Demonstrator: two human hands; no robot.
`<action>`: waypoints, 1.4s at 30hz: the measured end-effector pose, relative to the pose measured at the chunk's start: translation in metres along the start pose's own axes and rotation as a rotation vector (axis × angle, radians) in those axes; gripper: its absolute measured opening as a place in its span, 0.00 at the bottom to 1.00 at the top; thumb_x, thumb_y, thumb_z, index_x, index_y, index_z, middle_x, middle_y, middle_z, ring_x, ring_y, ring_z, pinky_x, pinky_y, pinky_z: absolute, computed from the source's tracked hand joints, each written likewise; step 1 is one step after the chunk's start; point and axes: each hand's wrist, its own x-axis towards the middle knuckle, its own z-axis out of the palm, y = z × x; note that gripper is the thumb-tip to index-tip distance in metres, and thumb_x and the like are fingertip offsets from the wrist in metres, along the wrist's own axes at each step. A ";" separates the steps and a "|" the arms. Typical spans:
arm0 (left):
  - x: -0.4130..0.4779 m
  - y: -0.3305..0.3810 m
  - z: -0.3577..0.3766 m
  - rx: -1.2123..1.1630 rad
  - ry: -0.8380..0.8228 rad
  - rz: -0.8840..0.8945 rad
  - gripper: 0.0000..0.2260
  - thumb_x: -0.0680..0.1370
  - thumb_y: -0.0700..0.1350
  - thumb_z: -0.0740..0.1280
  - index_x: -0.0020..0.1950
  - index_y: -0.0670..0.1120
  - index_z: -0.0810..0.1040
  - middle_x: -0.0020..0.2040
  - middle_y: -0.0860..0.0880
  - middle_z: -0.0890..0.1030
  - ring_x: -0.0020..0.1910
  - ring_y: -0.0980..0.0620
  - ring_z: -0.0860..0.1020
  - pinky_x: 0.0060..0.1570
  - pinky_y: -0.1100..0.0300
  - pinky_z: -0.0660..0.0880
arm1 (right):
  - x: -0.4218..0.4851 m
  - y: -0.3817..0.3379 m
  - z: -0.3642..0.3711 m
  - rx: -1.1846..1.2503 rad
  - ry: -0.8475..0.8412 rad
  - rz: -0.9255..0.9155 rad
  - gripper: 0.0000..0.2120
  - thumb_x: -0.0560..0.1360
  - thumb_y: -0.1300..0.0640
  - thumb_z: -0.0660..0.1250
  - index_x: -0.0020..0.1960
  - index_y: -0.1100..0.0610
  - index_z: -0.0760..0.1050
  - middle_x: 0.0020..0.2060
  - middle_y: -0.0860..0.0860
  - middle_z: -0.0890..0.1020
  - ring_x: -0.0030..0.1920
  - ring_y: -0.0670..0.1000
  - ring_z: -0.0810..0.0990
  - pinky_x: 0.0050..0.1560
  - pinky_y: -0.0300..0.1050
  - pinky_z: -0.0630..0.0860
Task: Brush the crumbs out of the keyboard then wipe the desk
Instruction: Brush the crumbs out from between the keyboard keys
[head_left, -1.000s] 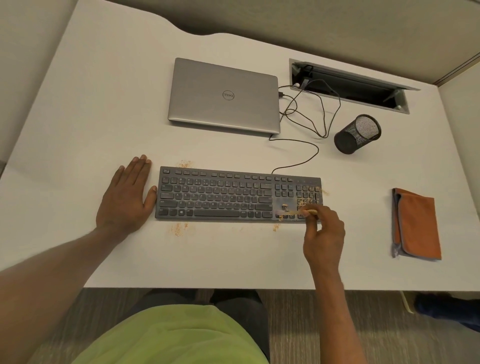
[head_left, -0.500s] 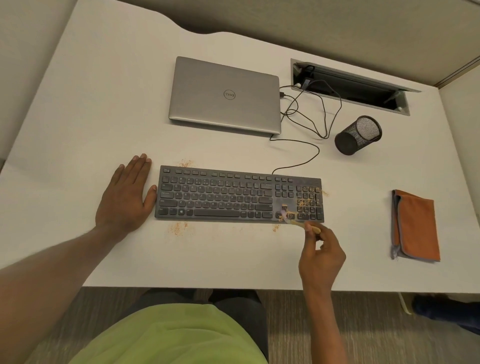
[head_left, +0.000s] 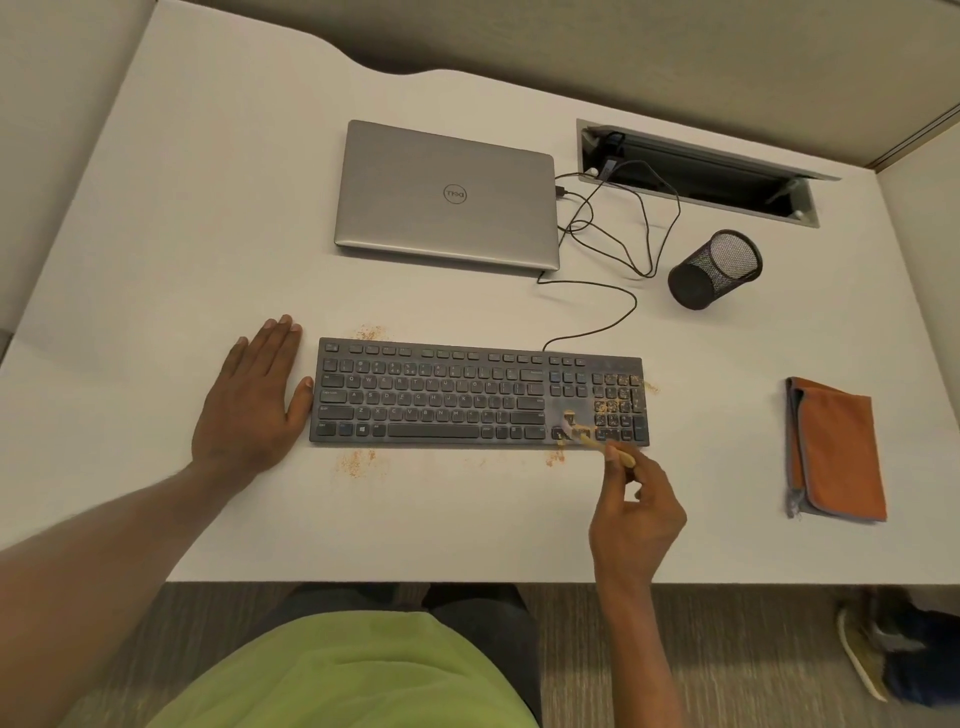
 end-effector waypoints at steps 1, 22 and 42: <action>0.000 0.000 0.000 0.001 0.000 0.000 0.31 0.86 0.57 0.49 0.88 0.45 0.54 0.87 0.48 0.56 0.87 0.51 0.52 0.85 0.47 0.51 | -0.004 0.002 -0.002 -0.008 -0.004 0.007 0.07 0.81 0.56 0.71 0.57 0.56 0.84 0.48 0.45 0.85 0.48 0.45 0.82 0.49 0.44 0.76; -0.001 0.000 0.001 -0.005 0.014 0.009 0.31 0.86 0.56 0.51 0.88 0.45 0.54 0.87 0.48 0.57 0.87 0.52 0.53 0.85 0.47 0.52 | -0.010 0.002 -0.018 -0.017 -0.034 -0.077 0.08 0.80 0.60 0.71 0.58 0.57 0.84 0.51 0.48 0.85 0.53 0.47 0.82 0.52 0.46 0.78; 0.000 -0.001 0.002 0.005 0.013 0.015 0.31 0.86 0.56 0.50 0.87 0.43 0.55 0.87 0.47 0.58 0.87 0.50 0.54 0.85 0.46 0.52 | -0.008 0.001 -0.021 0.002 -0.211 -0.188 0.09 0.79 0.58 0.69 0.57 0.51 0.83 0.53 0.42 0.84 0.55 0.49 0.82 0.55 0.53 0.80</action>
